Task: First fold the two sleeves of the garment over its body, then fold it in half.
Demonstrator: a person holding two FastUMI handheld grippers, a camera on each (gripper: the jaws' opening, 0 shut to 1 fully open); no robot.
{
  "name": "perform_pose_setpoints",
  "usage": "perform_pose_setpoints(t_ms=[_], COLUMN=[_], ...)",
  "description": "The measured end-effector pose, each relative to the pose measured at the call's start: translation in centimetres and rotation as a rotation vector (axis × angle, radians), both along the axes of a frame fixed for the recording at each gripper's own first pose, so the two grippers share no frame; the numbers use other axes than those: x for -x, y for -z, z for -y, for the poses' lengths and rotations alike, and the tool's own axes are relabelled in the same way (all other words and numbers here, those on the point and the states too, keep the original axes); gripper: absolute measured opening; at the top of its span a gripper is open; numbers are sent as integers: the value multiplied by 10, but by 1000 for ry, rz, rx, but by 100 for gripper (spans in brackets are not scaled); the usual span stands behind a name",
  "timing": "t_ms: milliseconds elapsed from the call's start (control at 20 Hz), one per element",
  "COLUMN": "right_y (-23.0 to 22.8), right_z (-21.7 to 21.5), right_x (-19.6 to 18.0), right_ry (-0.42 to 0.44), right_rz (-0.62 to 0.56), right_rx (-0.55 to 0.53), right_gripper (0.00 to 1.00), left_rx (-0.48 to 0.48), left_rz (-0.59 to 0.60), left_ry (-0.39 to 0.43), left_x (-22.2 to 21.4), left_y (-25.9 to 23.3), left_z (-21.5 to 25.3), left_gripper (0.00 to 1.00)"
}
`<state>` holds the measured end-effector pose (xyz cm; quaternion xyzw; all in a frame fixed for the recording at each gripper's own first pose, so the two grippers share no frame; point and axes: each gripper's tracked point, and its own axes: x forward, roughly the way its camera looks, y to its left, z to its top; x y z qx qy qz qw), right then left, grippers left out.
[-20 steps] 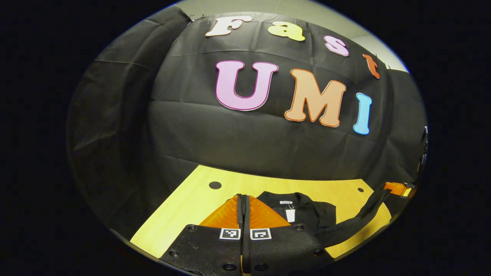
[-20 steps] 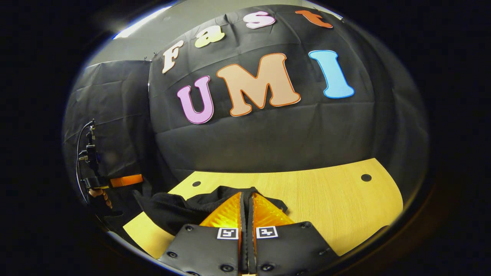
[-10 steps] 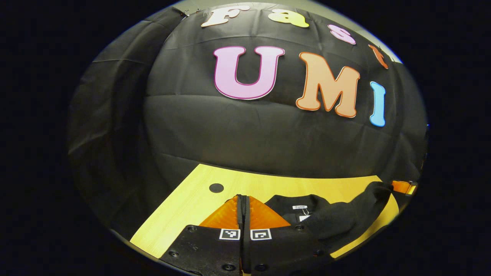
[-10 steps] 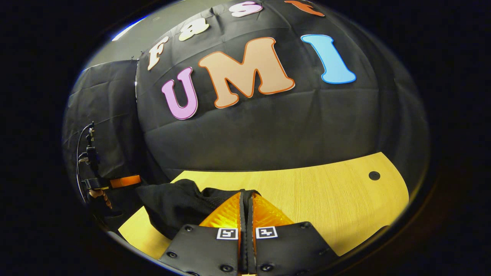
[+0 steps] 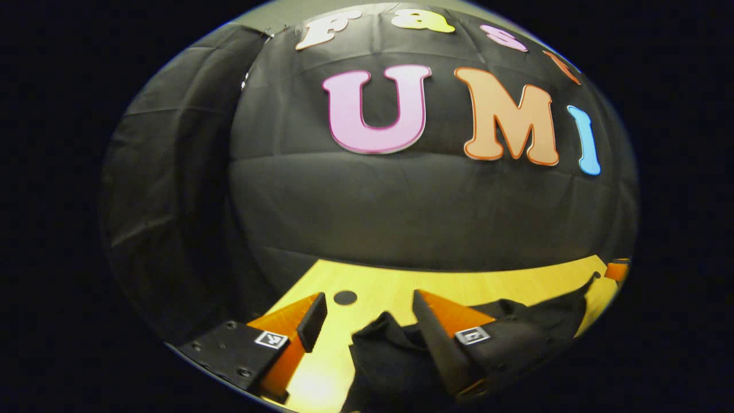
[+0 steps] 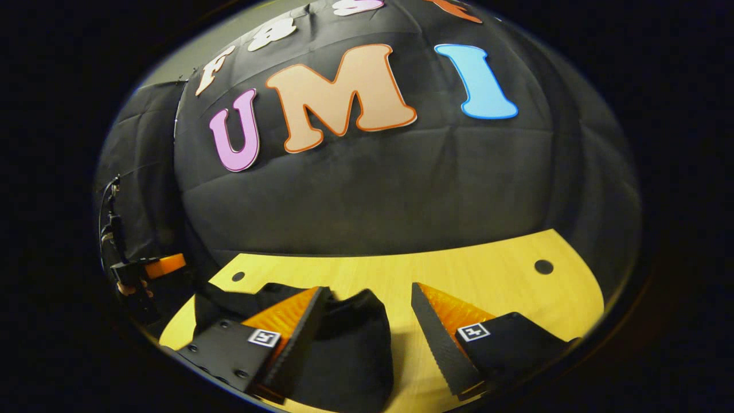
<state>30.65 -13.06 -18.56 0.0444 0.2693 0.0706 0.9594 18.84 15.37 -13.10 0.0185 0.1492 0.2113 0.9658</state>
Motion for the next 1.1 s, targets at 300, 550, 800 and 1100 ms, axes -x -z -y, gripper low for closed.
perform_pose_setpoints(t_ms=[300, 550, 800, 1100], right_y=[-61, -111, -141, -159], right_z=[0, -18, -37, -63], right_x=[35, 123, 223, 325], right_ry=[33, 37, 58, 66], right_rz=[162, 293, 372, 387], right_rx=[36, 64, 52, 42], right_gripper=[98, 97, 97, 96], left_rx=[-3, -70, -76, -119], left_rz=[113, 207, 251, 324], left_ry=[27, 67, 85, 125], left_x=[33, 101, 199, 293], left_y=[-62, -113, -135, -172], left_z=[28, 48, 64, 79], left_gripper=[95, 94, 94, 94])
